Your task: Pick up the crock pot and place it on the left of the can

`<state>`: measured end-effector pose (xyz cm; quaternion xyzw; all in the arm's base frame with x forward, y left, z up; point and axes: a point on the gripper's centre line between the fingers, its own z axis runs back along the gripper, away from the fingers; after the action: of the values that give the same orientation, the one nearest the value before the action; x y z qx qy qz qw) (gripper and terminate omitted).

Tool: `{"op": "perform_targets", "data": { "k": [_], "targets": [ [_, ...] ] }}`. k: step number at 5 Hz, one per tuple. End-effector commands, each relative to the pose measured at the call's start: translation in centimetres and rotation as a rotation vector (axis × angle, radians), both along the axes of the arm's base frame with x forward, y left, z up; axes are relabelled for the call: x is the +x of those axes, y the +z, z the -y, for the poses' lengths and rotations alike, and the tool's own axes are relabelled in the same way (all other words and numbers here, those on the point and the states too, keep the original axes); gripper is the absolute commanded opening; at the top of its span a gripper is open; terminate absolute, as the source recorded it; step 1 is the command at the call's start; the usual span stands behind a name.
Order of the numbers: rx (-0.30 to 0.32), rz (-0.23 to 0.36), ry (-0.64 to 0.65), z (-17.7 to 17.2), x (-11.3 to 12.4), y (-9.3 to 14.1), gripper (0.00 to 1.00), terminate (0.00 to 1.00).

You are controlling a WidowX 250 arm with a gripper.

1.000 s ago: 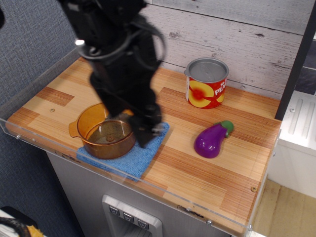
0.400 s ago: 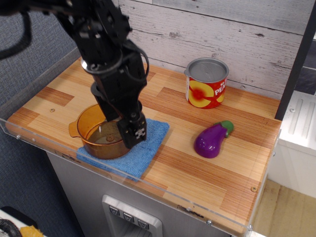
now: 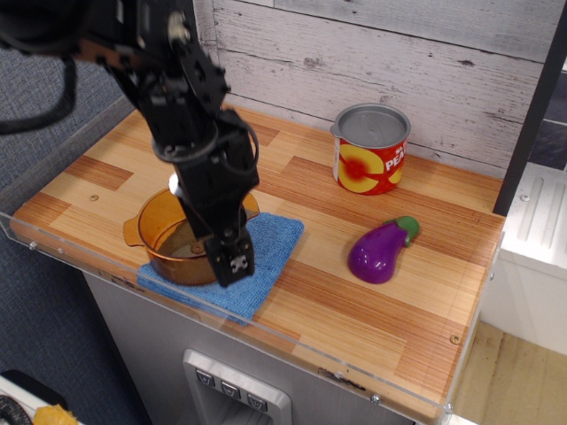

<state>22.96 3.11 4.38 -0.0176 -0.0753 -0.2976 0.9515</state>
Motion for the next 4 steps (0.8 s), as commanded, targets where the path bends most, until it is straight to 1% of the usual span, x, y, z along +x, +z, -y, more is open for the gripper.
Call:
{"op": "perform_targets", "data": {
  "k": [1, 2, 3, 4],
  "targets": [
    [0.035, 0.003, -0.033, -0.8, 0.6, -0.8, 1.0, 0.0],
    [0.036, 0.01, -0.04, -0.9, 0.5, -0.7, 0.0, 0.0],
    [0.05, 0.01, -0.039, -1.2, 0.0, -0.5, 0.0, 0.0],
    [0.07, 0.019, -0.035, -1.6, -0.6, 0.8, 0.0, 0.0]
  ]
}}
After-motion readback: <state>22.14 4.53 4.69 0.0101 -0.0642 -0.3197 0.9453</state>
